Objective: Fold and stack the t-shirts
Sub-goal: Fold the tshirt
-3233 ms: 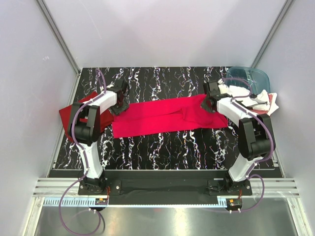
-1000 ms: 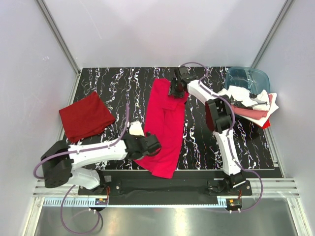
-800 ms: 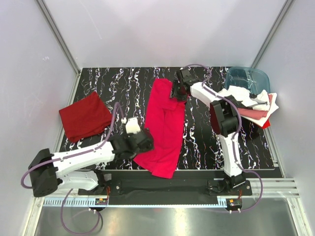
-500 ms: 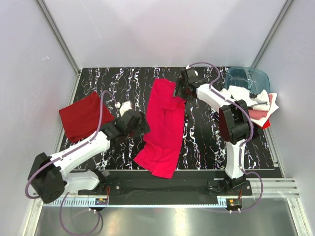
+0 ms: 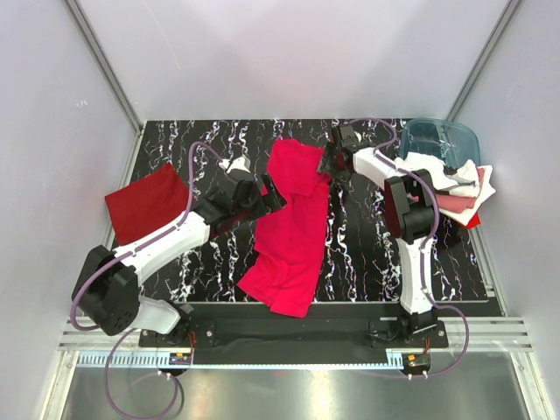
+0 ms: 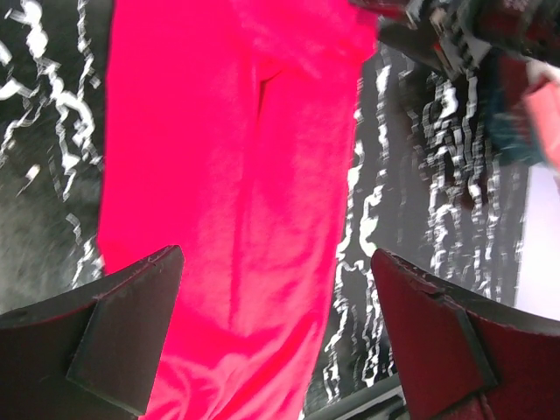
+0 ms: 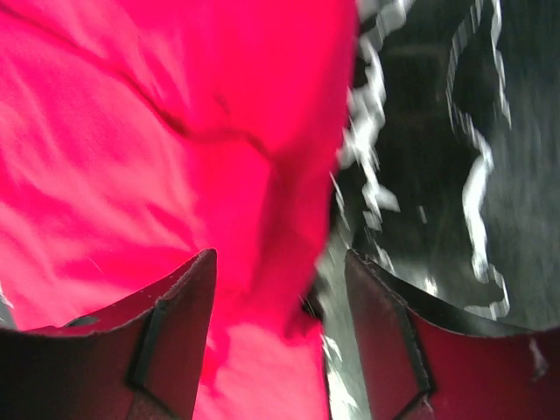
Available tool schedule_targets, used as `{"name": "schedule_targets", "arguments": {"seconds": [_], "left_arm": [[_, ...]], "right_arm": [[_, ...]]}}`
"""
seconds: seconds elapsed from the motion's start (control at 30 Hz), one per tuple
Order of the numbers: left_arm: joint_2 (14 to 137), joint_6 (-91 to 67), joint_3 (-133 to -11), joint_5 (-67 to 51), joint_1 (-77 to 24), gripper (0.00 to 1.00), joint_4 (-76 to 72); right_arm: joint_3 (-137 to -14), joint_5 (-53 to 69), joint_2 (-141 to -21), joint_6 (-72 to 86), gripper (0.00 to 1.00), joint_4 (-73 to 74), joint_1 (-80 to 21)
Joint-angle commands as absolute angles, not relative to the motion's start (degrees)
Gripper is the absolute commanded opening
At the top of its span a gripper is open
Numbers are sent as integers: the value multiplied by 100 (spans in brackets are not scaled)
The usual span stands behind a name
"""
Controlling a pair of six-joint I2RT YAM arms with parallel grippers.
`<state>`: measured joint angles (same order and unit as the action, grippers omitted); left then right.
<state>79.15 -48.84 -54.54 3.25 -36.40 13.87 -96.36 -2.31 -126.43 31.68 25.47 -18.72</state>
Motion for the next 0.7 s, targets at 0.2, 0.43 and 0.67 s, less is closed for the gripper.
{"name": "schedule_targets", "arguments": {"seconds": [0.2, 0.43, 0.67], "left_arm": [[7665, -4640, -5336, 334, -3428, 96, 1003], [7198, -4781, -4808, 570, -3261, 97, 729], [7575, -4729, -4869, 300, -3147, 97, 501]], "right_arm": [[-11503, -132, -14026, 3146, 42, 2724, -1837], [-14025, -45, -15755, 3453, 16, 3568, -1635], [-14704, 773, -16005, 3806, 66, 3164, -1371]]}}
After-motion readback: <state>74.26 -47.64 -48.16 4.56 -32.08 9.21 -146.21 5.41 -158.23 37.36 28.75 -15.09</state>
